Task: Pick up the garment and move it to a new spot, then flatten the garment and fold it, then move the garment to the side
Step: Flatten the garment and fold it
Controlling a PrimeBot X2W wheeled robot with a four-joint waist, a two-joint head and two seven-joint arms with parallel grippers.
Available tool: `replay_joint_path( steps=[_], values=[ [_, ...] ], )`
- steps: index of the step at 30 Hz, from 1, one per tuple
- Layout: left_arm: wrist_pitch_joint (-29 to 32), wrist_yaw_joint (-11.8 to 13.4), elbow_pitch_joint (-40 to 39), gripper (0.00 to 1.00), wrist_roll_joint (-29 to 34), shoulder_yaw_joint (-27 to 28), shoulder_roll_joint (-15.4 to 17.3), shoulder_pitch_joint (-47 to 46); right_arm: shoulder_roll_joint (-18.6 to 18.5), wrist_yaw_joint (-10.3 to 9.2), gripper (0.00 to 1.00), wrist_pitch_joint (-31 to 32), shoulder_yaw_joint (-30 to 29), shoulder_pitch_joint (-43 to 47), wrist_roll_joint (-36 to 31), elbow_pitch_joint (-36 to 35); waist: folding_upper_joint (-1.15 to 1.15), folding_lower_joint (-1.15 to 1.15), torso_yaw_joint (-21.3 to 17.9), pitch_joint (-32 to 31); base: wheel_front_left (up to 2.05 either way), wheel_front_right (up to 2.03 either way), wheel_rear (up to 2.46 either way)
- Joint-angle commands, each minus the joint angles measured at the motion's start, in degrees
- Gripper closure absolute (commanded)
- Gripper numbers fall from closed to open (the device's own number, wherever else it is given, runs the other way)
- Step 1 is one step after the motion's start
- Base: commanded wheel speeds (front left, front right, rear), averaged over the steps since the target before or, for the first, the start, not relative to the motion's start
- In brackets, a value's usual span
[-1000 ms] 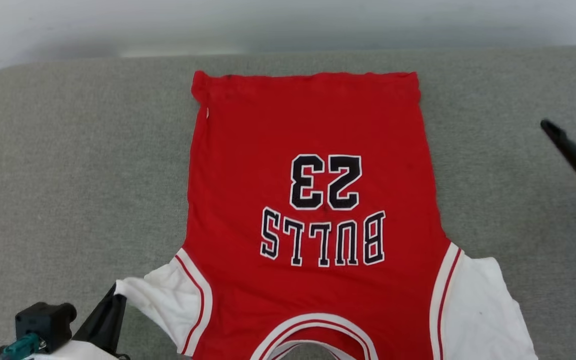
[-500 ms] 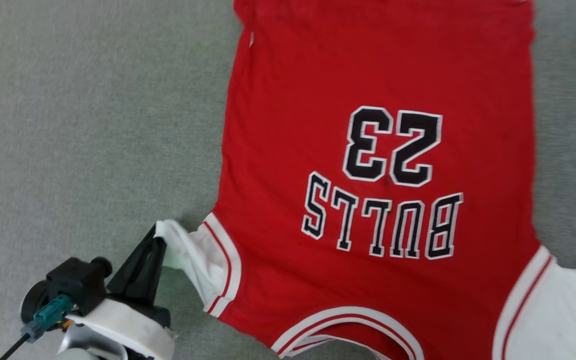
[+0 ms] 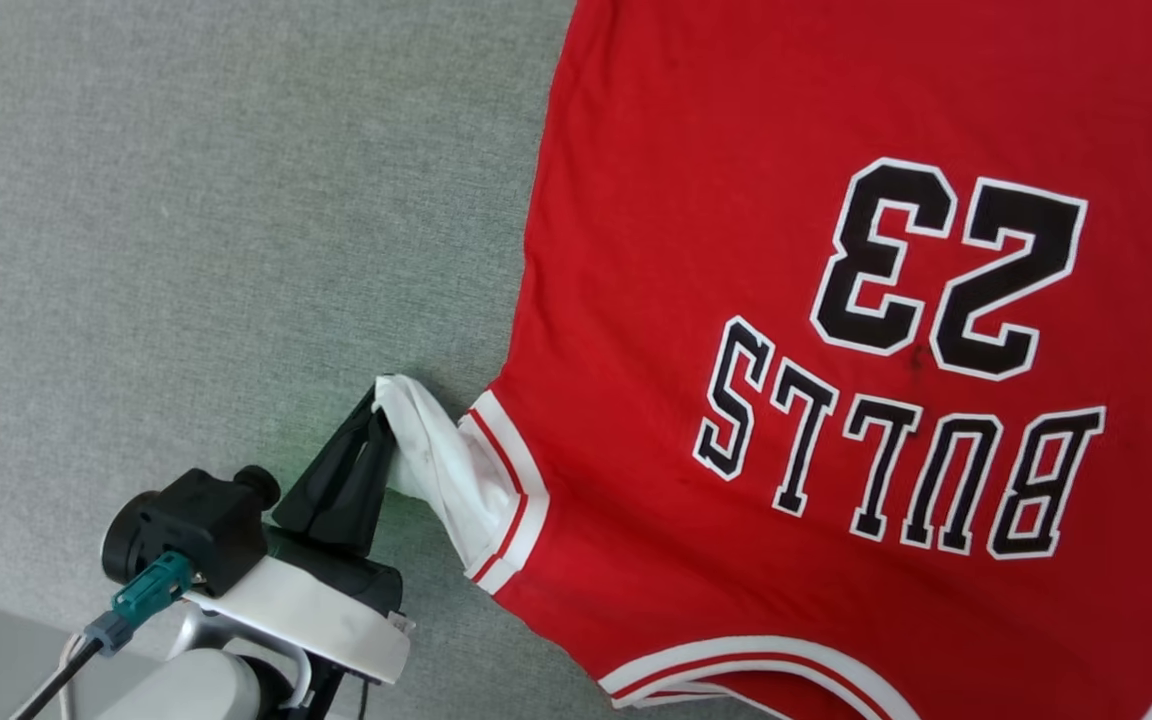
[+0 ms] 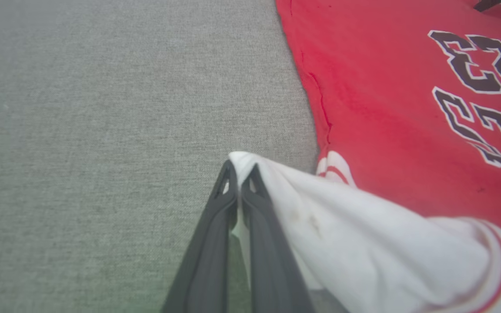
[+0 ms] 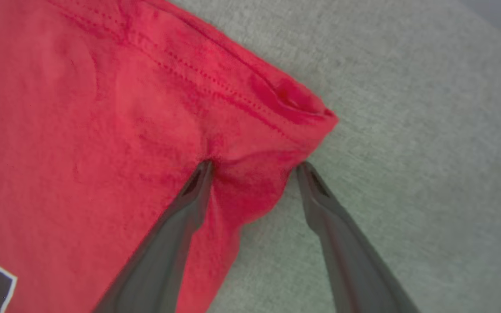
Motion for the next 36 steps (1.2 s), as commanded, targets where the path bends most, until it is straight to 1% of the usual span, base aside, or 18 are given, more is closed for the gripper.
replay_joint_path(
  steps=[1,4,5,6,9,14,17,21,28,29,30,31,36],
  values=[
    [-0.14,-0.43,-0.02,1.0,0.41,0.4,-1.11,-0.9,-0.26,-0.03,0.0,-0.04,0.78,3.72,0.36,0.82,0.0,-0.02,1.47,1.56,0.0,0.0,0.0],
    [-0.14,-1.02,0.72,1.0,0.54,0.93,-2.05,-0.76,-0.74,-0.04,0.0,-0.65,1.28,7.3,0.9,1.15,0.0,-0.02,1.54,1.63,0.0,0.0,0.0],
    [-0.14,-1.32,1.01,1.0,0.63,1.19,-2.43,-0.67,-0.89,-0.04,0.61,-1.05,1.28,7.88,1.0,1.11,0.0,-0.02,1.46,1.43,0.0,0.0,0.0],
    [-0.14,-1.47,1.33,1.0,0.69,1.43,-2.73,-0.46,-1.03,-0.03,1.0,-1.35,1.16,8.01,1.01,0.84,0.0,-0.02,1.31,1.11,0.0,0.0,0.0],
    [-0.14,-2.2,2.3,1.0,0.92,2.28,-3.18,0.42,-1.39,-0.04,1.0,-3.36,0.89,6.83,0.72,-0.35,0.0,-0.02,0.58,-0.52,0.0,0.0,0.0],
    [-0.14,-3.0,3.69,1.0,0.96,3.69,-3.75,2.46,-0.7,-0.03,1.0,-8.92,0.78,5.55,2.92,-2.27,0.0,-0.02,-1.3,-5.33,0.0,0.0,0.0],
    [-0.14,-3.06,4.18,1.0,0.76,4.35,-3.65,4.19,-2.28,-0.04,1.0,-12.01,2.87,7.31,5.09,-4.16,0.0,-0.02,-2.95,-8.97,0.0,0.0,0.0],
    [-0.14,-2.29,4.32,1.0,0.33,5.22,-2.57,7.0,-5.76,-0.04,1.0,-15.07,6.22,10.22,9.18,-8.64,0.0,-0.02,-5.56,-13.32,0.0,0.0,0.0],
    [0.01,-0.39,3.54,1.0,-1.06,6.45,-0.39,12.09,-14.99,-0.04,1.0,-19.59,10.97,20.13,15.83,-18.68,0.0,-0.02,-10.58,-19.13,0.0,0.0,0.0],
    [0.1,-0.22,3.42,1.0,-1.12,6.44,-0.12,12.75,-16.38,-0.04,1.0,-20.48,11.17,22.01,16.65,-19.97,0.0,-0.02,-11.23,-19.75,0.0,0.0,0.0],
    [0.1,-0.22,3.42,1.0,-1.12,6.44,-0.12,12.75,-16.38,-0.04,1.0,-20.48,11.17,22.01,16.65,-19.97,0.0,-0.02,-11.23,-19.75,0.0,0.0,0.0],
    [0.06,0.07,3.25,1.0,-1.22,6.62,0.18,13.33,-17.78,-0.04,1.0,-21.38,11.32,23.94,17.25,-21.04,0.0,-0.02,-11.84,-20.33,0.0,0.0,0.0],
    [0.33,1.16,2.51,1.0,-1.89,7.14,1.56,15.81,-23.02,-0.04,1.0,-26.24,9.95,35.6,21.03,-24.47,0.0,-0.02,-14.35,-22.72,0.0,0.0,0.0]
  ],
)
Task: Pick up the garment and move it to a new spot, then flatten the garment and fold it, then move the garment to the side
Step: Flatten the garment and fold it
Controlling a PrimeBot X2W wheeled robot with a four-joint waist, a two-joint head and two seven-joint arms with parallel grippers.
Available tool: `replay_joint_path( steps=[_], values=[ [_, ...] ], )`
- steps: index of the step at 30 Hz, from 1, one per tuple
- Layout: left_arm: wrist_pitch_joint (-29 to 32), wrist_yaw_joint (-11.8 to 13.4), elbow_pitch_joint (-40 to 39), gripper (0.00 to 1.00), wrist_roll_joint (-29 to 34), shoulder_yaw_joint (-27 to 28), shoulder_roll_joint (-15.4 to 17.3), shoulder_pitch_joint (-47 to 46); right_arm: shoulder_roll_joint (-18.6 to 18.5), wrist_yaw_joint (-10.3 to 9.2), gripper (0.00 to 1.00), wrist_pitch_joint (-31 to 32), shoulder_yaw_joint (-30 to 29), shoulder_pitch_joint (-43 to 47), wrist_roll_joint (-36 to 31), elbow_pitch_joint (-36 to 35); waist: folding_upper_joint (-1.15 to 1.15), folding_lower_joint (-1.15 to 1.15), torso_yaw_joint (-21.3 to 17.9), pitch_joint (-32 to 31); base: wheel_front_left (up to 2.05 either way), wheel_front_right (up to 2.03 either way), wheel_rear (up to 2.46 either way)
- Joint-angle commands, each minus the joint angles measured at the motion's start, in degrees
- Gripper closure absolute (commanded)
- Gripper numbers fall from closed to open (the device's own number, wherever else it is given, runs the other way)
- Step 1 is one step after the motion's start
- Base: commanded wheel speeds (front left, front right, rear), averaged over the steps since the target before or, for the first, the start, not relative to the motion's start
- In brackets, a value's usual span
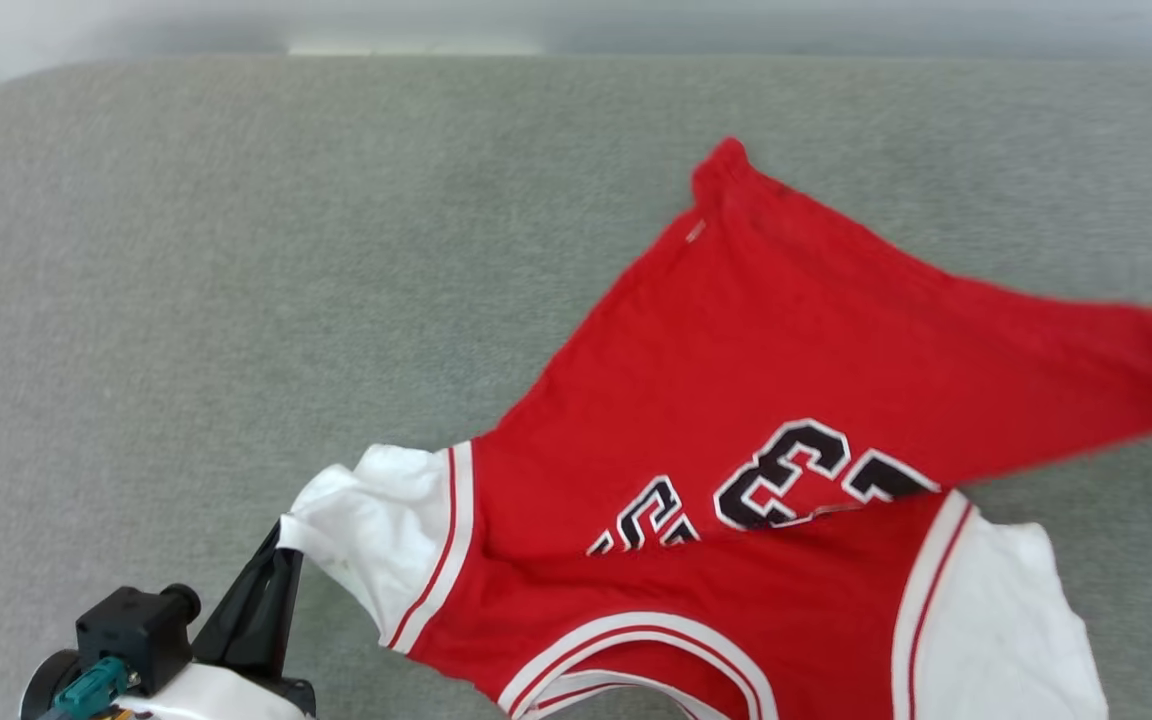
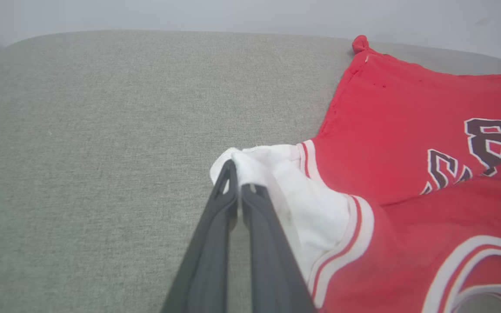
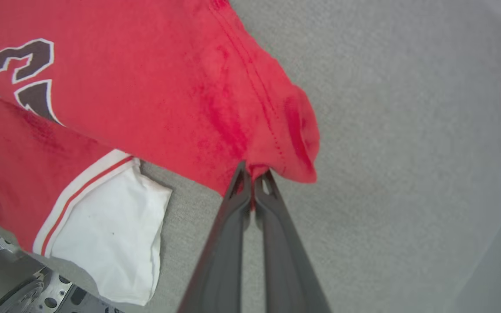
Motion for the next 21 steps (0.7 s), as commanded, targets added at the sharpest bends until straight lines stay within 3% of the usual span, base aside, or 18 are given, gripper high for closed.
replay_joint_path(
  steps=[1,7,11,16,17,18,19,21],
  values=[
    [0.14,0.4,-0.27,1.0,-0.21,0.06,0.34,0.95,-1.33,-0.04,1.0,-1.26,-0.59,4.16,0.88,-0.47,0.0,0.0,-2.36,-2.19,0.0,0.0,0.0],
    [0.37,1.66,-1.28,1.0,-0.25,0.26,1.34,2.62,-3.61,-0.04,1.0,-7.06,-3.18,22.88,5.11,-0.35,0.0,0.0,-4.37,-3.08,0.0,0.0,0.0],
    [0.72,1.79,-1.79,1.0,-0.15,0.36,1.73,2.47,-1.83,-0.04,1.0,-9.81,-3.27,34.26,6.14,0.53,0.0,0.0,-4.87,-2.91,0.0,0.0,0.0],
    [0.99,2.29,-2.21,1.0,0.19,0.41,2.2,2.43,1.72,-0.04,1.0,-12.11,-5.13,40.17,4.8,1.04,0.0,0.0,-5.63,-2.65,0.0,0.0,0.0],
    [1.12,2.41,-2.32,1.0,0.24,0.4,2.26,2.39,2.29,-0.04,0.92,-12.37,-5.94,40.46,4.57,1.22,0.0,0.0,-5.73,-2.72,0.0,0.0,0.0],
    [1.21,2.52,-2.41,1.0,0.25,0.39,2.32,2.4,2.68,-0.04,0.15,-12.39,-6.94,40.37,4.32,1.14,0.0,0.0,-5.82,-2.79,0.0,0.0,0.0],
    [1.29,2.68,-2.47,1.0,0.25,0.42,2.41,2.47,2.95,-0.04,0.0,-12.76,-8.11,39.85,3.85,0.76,0.0,0.0,-5.93,-2.89,0.0,0.0,0.0],
    [1.31,2.82,-2.72,1.0,0.33,0.38,2.53,2.53,2.98,-0.04,0.0,-12.91,-10.72,38.84,3.47,0.18,0.0,0.0,-5.95,-3.01,0.0,0.0,0.0]
  ],
)
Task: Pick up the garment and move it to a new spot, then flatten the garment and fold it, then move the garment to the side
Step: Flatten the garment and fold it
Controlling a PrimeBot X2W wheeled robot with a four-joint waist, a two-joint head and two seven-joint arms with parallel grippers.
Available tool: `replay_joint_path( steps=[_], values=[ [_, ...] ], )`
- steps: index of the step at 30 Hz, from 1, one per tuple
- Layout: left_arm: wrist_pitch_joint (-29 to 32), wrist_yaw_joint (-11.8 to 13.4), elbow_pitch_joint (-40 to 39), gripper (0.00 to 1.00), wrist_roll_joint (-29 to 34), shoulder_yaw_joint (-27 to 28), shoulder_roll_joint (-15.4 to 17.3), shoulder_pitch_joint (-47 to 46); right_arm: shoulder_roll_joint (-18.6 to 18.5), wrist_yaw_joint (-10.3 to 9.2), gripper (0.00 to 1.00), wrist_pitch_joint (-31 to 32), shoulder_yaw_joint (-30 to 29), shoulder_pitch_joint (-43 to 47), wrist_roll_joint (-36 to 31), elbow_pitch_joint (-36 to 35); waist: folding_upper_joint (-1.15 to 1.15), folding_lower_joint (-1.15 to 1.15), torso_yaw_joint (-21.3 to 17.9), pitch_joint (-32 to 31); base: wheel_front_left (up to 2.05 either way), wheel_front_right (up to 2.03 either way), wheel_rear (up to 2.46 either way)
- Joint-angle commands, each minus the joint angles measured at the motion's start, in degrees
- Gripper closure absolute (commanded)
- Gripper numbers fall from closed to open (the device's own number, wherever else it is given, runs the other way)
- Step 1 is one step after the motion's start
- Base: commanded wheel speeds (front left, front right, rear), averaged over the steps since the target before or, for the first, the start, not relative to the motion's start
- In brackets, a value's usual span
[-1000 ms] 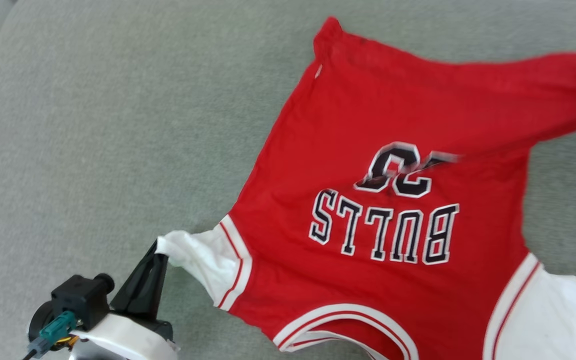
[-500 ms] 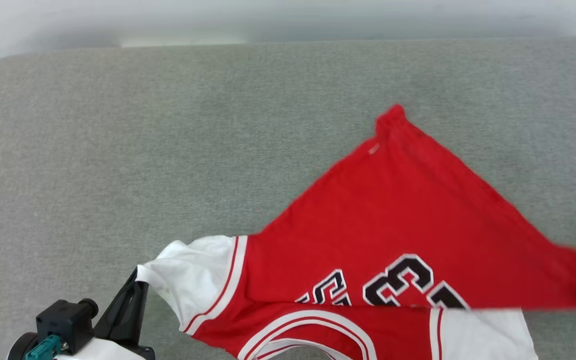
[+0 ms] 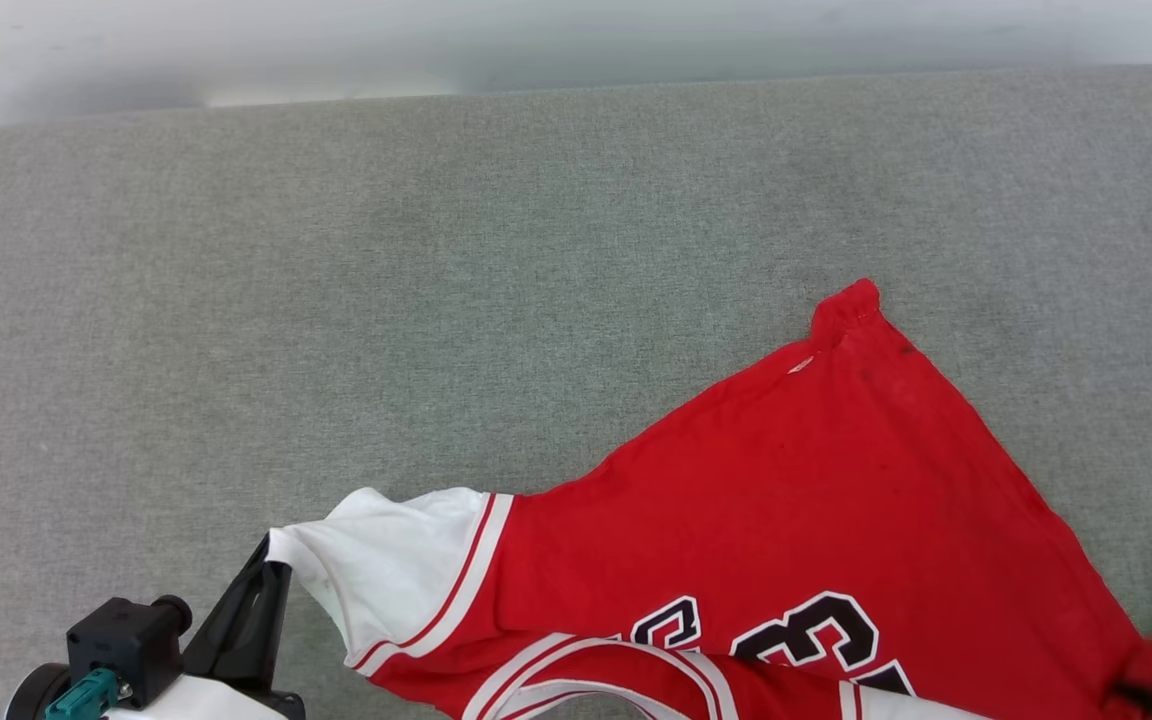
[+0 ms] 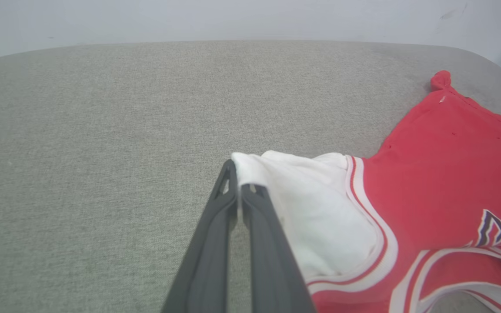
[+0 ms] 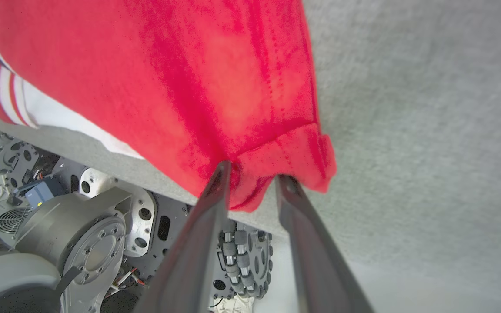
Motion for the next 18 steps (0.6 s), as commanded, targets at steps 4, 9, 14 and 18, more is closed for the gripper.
replay_joint_path(
  steps=[4,9,14,18],
  values=[
    [0.06,0.32,-0.64,1.0,0.42,-0.15,0.09,-0.37,-1.27,-0.04,0.0,-1.01,-7.87,-3.98,-1.18,-3.1,0.0,0.01,0.49,0.13,0.0,0.0,0.0],
    [0.31,-0.03,-1.03,1.0,0.96,-0.69,-0.53,-1.74,-2.33,-0.04,0.0,1.78,-14.18,-10.59,-2.91,-7.78,0.0,0.01,1.94,1.71,0.0,0.0,0.0],
    [0.44,-0.8,-0.42,1.0,1.72,-1.5,-1.63,-4.16,-0.32,-0.04,0.0,9.56,-12.95,-20.06,-5.32,-10.94,0.0,0.01,4.11,4.1,0.0,0.0,0.0],
    [0.49,-1.7,0.25,1.0,2.52,-2.47,-2.88,-6.3,3.1,-0.04,0.0,17.99,-7.82,-29.73,-8.48,-10.12,0.0,0.01,5.87,6.08,0.0,0.0,0.0]
  ],
)
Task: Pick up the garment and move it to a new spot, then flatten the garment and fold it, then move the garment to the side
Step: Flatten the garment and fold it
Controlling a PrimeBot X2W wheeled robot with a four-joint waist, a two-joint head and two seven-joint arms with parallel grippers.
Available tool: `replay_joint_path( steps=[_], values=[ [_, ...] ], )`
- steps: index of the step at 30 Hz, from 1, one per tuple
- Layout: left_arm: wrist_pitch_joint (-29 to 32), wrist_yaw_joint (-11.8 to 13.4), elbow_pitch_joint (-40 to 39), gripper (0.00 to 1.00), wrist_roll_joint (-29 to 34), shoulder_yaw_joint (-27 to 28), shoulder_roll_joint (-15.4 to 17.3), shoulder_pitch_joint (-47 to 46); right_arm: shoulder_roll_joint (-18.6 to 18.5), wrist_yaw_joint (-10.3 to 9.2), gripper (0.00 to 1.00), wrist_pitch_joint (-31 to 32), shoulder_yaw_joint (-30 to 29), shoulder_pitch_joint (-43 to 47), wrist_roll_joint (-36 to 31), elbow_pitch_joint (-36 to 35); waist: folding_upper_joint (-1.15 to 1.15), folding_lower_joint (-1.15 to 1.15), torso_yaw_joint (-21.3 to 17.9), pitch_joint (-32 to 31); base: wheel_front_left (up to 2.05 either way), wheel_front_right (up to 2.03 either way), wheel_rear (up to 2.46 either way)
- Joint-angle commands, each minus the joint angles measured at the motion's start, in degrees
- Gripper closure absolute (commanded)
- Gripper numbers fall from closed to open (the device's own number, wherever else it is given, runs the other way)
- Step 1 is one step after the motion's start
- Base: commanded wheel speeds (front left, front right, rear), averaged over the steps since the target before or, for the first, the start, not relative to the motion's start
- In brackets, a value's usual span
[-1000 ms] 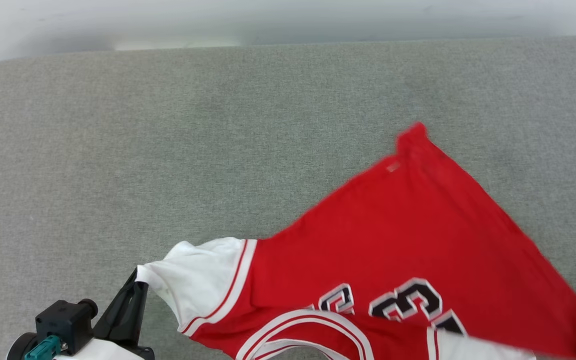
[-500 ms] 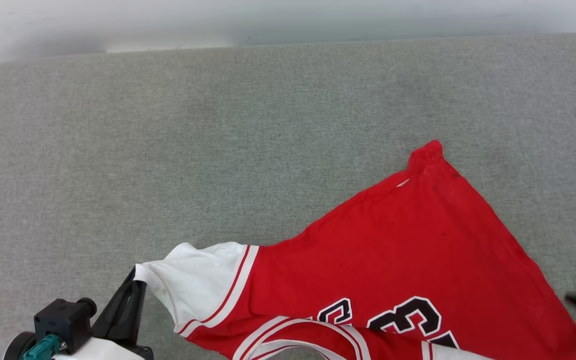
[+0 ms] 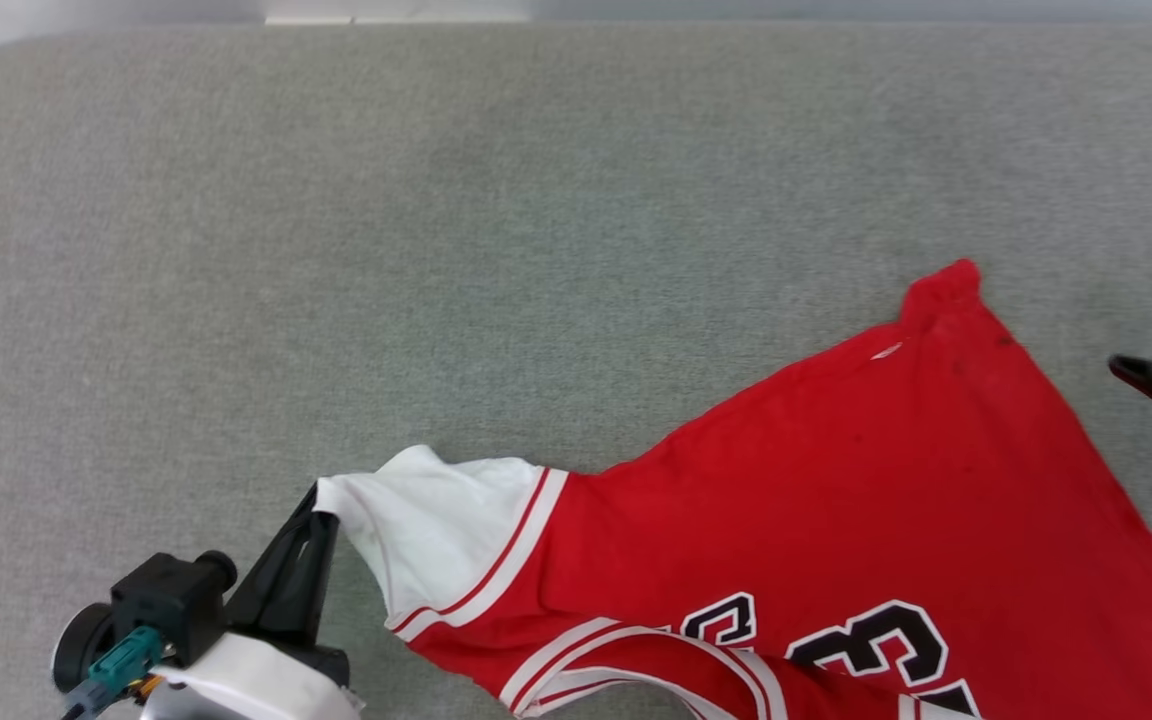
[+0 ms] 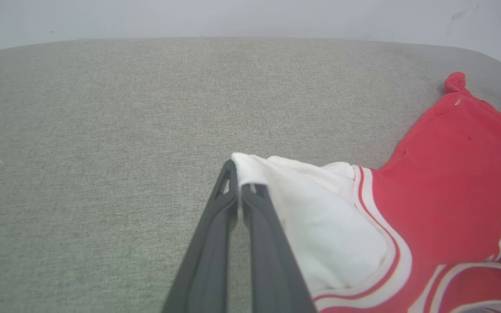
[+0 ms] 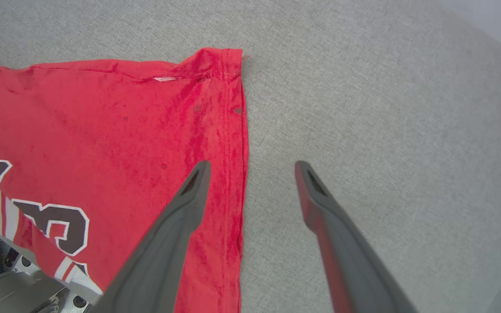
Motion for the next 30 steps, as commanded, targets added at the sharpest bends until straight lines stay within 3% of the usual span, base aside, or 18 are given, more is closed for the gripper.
replay_joint_path(
  steps=[1,5,11,20,21,30],
  values=[
    [0.03,-0.47,0.36,1.0,0.59,-0.43,-0.81,-1.56,2.01,-0.04,0.0,3.08,2.44,-4.85,-1.59,1.3,0.0,0.0,1.71,1.86,0.0,0.0,0.0],
    [0.12,-1.35,1.26,1.0,1.19,-1.29,-2.05,-3.79,6.18,-0.04,0.0,8.6,8.44,-14.27,-4.83,5.92,0.0,0.0,3.52,4.06,0.0,0.0,0.0],
    [-0.22,-2.21,2.4,1.0,1.97,-2.04,-3.72,-6.33,10.61,-0.04,0.0,10.36,15.42,-23.94,-8.34,15.12,0.0,0.0,5.63,7.23,0.0,0.0,0.0],
    [-0.61,-3.15,4.14,1.0,2.38,-2.57,-5.33,-8.26,13.38,-0.03,0.0,7.44,23.98,-24.47,-7.97,25.75,0.0,0.0,6.6,9.38,0.0,0.0,0.0],
    [-0.72,-3.4,4.99,1.0,2.3,-2.66,-5.67,-8.73,13.1,-0.03,1.0,4.53,25.76,-24.14,-6.93,26.17,0.0,0.0,6.11,9.03,0.0,0.0,0.0],
    [-0.01,-3.68,6.53,1.0,2.15,-1.41,-3.07,-9.44,10.82,-0.04,1.0,-11.02,30.77,-29.91,-7.94,21.36,0.0,0.0,2.76,2.86,0.0,0.0,0.0]
  ],
)
